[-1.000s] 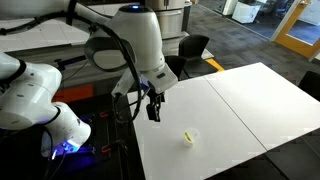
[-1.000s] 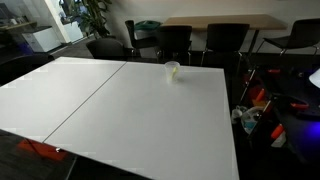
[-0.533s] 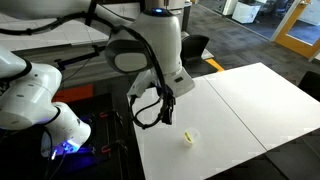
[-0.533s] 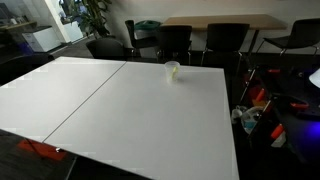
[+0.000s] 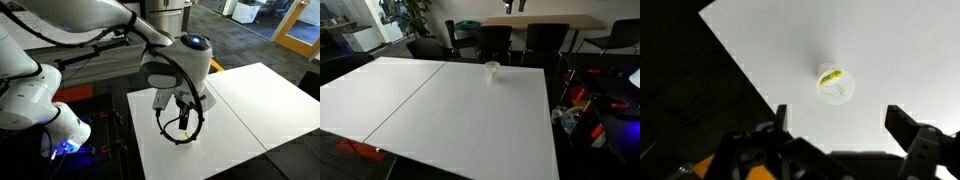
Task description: Put the marker in the cup on the table
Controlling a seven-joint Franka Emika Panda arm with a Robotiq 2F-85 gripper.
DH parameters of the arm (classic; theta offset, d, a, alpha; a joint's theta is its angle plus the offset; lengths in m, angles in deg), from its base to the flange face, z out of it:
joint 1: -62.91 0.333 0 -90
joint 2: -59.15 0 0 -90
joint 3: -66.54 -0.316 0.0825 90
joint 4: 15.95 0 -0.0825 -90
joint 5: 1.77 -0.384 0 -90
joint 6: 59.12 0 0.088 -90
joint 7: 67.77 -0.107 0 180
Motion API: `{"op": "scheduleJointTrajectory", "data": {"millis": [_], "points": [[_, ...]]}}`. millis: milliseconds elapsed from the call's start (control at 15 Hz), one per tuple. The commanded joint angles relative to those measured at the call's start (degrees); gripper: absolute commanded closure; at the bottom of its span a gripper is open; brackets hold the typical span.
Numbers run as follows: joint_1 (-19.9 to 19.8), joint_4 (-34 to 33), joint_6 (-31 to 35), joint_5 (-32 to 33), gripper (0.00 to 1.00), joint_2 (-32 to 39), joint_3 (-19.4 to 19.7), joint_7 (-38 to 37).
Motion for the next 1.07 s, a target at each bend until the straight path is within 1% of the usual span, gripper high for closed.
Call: {"op": "scheduleJointTrajectory", "data": {"millis": [0, 67, 533, 733, 867, 1000], "points": [[0.7, -3.7, 0.9, -4.2, 0.00, 6.5, 0.7, 3.6], [0.6, -4.2, 0.9, -4.8, 0.00, 7.8, 0.6, 4.1], [0.4, -7.0, 8.7, -5.7, 0.00, 17.9, -0.1, 2.3], [-1.0, -8.7, 10.0, -10.4, 0.00, 21.6, -2.5, 4.9], [-1.4, -10.0, 9.6, -13.7, 0.00, 23.7, -3.8, 5.8], [-1.3, -11.5, 8.8, -14.6, 0.00, 25.6, -4.2, 6.3]]}}
